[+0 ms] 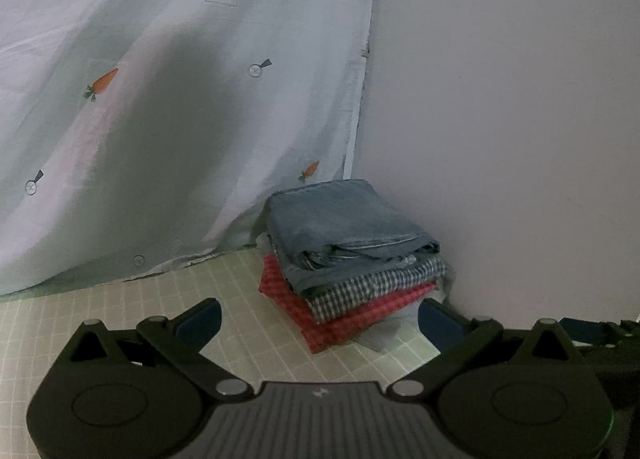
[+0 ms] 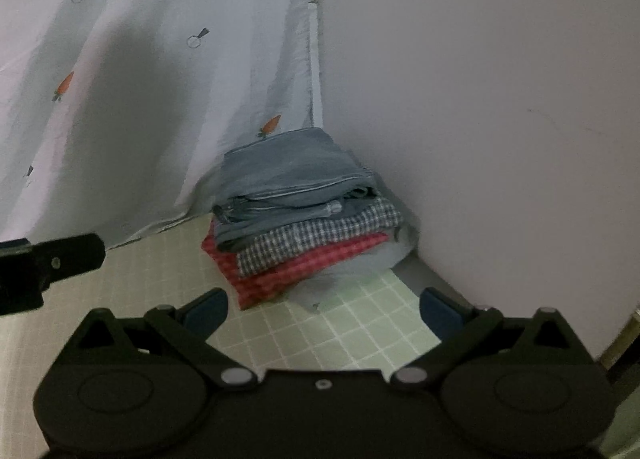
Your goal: Fold clothes
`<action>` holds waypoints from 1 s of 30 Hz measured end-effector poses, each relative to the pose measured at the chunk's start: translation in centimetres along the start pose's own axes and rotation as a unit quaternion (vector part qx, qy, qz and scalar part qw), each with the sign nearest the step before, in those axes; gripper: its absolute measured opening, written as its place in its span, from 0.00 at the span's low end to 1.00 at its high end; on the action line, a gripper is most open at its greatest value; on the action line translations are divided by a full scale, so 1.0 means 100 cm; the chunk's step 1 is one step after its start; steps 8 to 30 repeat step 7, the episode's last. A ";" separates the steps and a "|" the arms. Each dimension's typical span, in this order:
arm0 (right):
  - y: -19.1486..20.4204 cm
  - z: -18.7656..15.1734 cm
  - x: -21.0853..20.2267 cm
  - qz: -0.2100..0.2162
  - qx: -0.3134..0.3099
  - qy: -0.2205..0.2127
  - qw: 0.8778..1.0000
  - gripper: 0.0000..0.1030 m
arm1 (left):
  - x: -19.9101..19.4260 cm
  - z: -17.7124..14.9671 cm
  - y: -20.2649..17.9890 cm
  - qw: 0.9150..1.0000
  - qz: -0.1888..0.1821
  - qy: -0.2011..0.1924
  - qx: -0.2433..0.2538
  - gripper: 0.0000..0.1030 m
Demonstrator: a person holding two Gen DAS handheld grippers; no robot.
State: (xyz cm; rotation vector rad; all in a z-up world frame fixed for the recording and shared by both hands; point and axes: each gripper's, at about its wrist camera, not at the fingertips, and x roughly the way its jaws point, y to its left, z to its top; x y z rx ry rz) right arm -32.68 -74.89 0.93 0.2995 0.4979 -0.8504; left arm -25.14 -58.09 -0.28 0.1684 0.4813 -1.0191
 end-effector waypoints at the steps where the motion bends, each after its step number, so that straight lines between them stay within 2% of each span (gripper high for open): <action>1: -0.001 -0.001 -0.003 -0.002 0.002 -0.001 1.000 1.00 | -0.002 -0.001 -0.001 1.000 -0.001 0.000 0.001 1.00; 7: -0.002 -0.007 -0.016 -0.011 0.010 -0.009 1.000 1.00 | -0.014 -0.001 -0.002 1.000 -0.014 -0.004 0.009 1.00; 30: -0.002 -0.007 -0.016 -0.011 0.010 -0.009 1.000 1.00 | -0.014 -0.001 -0.002 1.000 -0.014 -0.004 0.009 1.00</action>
